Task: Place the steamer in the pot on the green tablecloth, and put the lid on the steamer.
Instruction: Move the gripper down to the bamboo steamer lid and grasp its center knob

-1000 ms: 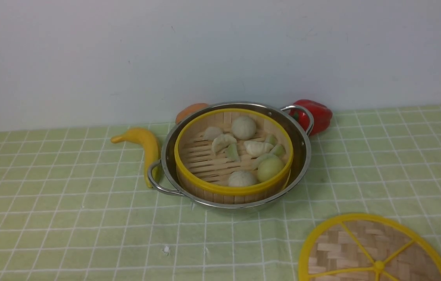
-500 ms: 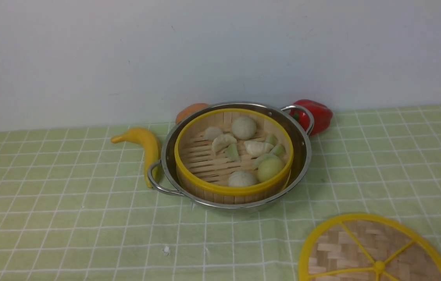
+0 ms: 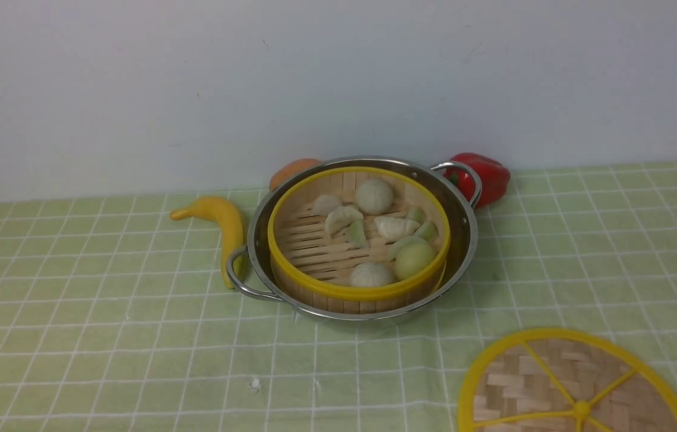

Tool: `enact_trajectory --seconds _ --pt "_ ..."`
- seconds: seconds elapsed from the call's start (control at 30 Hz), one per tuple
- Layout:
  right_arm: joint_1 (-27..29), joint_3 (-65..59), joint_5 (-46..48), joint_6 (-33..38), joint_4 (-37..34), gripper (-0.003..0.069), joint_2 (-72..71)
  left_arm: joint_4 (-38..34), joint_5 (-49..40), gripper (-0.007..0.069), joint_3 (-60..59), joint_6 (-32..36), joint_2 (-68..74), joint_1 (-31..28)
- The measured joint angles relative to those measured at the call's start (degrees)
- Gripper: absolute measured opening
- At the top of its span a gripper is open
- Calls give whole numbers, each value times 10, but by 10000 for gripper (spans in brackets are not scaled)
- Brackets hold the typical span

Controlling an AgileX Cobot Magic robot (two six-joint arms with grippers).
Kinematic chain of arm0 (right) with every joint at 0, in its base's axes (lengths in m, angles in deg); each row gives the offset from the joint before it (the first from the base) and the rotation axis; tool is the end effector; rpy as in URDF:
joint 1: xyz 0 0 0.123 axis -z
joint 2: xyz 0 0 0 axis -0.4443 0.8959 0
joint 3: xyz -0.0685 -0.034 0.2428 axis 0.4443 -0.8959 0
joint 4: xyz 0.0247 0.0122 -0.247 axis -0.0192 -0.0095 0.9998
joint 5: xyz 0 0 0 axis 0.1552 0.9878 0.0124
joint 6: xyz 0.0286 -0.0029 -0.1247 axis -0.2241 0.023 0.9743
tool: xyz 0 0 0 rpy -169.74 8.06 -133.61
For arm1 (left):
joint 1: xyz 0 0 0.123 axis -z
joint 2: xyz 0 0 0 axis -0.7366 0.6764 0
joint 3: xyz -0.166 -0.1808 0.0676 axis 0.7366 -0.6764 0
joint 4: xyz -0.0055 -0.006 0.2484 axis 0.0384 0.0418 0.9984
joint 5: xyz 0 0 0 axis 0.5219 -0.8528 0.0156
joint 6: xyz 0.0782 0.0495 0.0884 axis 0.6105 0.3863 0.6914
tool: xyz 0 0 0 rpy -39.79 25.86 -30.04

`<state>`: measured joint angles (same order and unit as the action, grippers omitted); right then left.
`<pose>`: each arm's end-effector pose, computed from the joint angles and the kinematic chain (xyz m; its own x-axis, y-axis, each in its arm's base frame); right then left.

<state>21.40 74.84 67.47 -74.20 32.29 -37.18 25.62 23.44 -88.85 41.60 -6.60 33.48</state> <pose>0.1182 0.0158 0.3202 -0.5393 0.3163 -0.7805 0.0773 0.9415 0.3282 0.1117 0.0352 0.1705 -0.2451 -0.0781 -0.9663 -0.2977 0.9547 -0.0016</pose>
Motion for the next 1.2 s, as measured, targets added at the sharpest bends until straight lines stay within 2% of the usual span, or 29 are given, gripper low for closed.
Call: enact_trajectory --seconds 0.23,0.37,0.47,0.5,0.57,0.63,0.73,0.97,1.07,1.13,1.2 --pt "0 21 30 27 -42 243 74 0 0 138 0 0 0 0" --pt "0 21 78 140 -79 243 136 0 0 149 0 0 0 0" --pt "0 29 100 218 -137 243 191 0 0 152 0 0 0 0" --pt "0 29 100 223 -142 243 195 0 0 153 0 0 0 0" --pt "0 44 109 284 -212 243 247 0 0 160 0 0 0 0" --pt "0 57 121 320 -251 243 284 0 0 160 0 0 0 0" --pt "0 81 143 360 -280 243 359 0 0 169 0 0 0 0" --pt "-18 118 146 367 -237 243 473 0 0 178 0 0 0 0" --pt "-84 132 146 359 -183 243 532 0 0 181 0 0 0 0" --pt "-104 134 146 348 -165 243 547 0 0 181 0 0 0 0" --pt "-147 137 148 300 -108 243 579 0 0 190 0 0 0 0"
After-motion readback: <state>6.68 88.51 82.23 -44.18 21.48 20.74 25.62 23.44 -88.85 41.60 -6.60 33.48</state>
